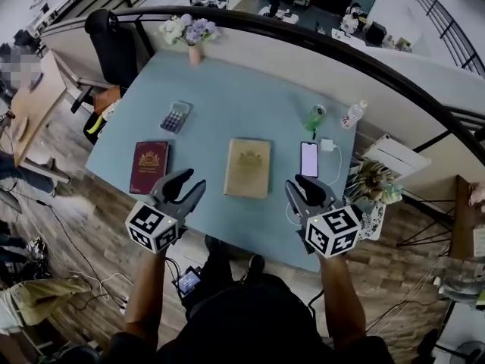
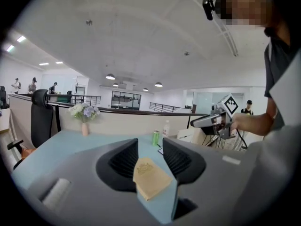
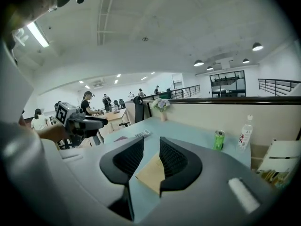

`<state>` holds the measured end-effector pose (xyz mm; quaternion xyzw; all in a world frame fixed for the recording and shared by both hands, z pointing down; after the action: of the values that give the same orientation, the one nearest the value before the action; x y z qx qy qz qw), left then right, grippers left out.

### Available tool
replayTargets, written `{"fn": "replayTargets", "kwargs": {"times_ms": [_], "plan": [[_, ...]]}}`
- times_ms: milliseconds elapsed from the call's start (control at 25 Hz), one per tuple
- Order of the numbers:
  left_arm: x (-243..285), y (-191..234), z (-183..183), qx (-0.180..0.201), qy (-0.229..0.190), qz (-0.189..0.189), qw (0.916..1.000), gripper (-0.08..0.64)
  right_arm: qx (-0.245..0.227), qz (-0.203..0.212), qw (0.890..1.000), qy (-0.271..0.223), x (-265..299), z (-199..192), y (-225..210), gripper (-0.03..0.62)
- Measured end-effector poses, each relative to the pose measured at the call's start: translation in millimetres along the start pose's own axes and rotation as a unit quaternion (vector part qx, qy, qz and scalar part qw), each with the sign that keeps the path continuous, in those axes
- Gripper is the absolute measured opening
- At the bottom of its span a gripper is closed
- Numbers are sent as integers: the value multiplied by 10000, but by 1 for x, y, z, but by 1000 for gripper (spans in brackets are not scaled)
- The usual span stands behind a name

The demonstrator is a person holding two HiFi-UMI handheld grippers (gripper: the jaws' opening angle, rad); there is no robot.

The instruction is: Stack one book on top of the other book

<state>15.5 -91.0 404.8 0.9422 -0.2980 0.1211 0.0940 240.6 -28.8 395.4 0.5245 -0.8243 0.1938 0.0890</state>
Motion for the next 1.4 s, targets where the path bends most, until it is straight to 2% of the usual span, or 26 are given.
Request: {"fn": "replayTargets", "kwargs": {"times_ms": [560,1400], "plan": [[88,44,-74,-468,719,-554,9948,204,647,-512,9955,472,71,-50,-45,104],[177,61,-191,-1163,1734,-709,9754,265,1481,-568,9783,1329,166,-157,-97,147]]}}
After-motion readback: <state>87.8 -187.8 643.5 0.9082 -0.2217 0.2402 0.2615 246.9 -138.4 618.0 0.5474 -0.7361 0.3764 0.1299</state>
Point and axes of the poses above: the fingertips, and each gripper's own axes: x forward along the fingers, y to its left, z out of its top, the point moved 1 cm from there along -x, backward along the fingers, and after that the axes turned 4 degrees about z, right-handed, at the moved point
